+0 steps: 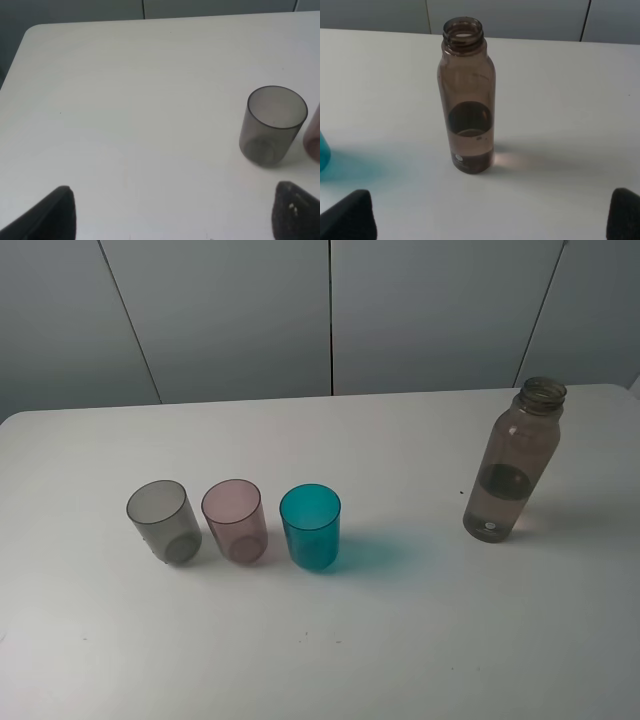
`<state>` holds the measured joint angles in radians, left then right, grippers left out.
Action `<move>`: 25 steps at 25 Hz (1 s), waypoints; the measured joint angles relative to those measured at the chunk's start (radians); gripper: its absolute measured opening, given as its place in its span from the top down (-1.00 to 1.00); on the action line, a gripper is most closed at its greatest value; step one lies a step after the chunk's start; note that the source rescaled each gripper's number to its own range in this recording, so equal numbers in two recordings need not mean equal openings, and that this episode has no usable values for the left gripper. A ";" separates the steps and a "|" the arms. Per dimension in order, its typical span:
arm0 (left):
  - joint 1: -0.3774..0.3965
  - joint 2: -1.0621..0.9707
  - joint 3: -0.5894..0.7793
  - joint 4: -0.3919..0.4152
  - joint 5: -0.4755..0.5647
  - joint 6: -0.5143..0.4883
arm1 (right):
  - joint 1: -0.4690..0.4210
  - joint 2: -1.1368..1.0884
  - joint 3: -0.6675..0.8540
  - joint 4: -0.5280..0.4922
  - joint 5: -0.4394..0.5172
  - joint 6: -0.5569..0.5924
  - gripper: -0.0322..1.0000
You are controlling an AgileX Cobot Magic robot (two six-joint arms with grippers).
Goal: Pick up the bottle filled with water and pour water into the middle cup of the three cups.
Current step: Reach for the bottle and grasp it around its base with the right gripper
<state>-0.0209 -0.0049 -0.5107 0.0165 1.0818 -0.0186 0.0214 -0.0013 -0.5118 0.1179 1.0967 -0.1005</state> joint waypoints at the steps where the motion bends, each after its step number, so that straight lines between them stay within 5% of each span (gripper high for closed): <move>1: 0.000 0.000 0.000 0.000 0.000 0.000 | 0.000 0.000 0.000 0.000 0.000 0.000 -1.00; 25: 0.000 0.000 0.000 0.000 0.000 0.000 | 0.000 0.000 0.000 0.054 0.000 0.002 -1.00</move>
<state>-0.0209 -0.0049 -0.5107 0.0165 1.0818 -0.0186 0.0214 -0.0013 -0.5118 0.1724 1.0967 -0.0986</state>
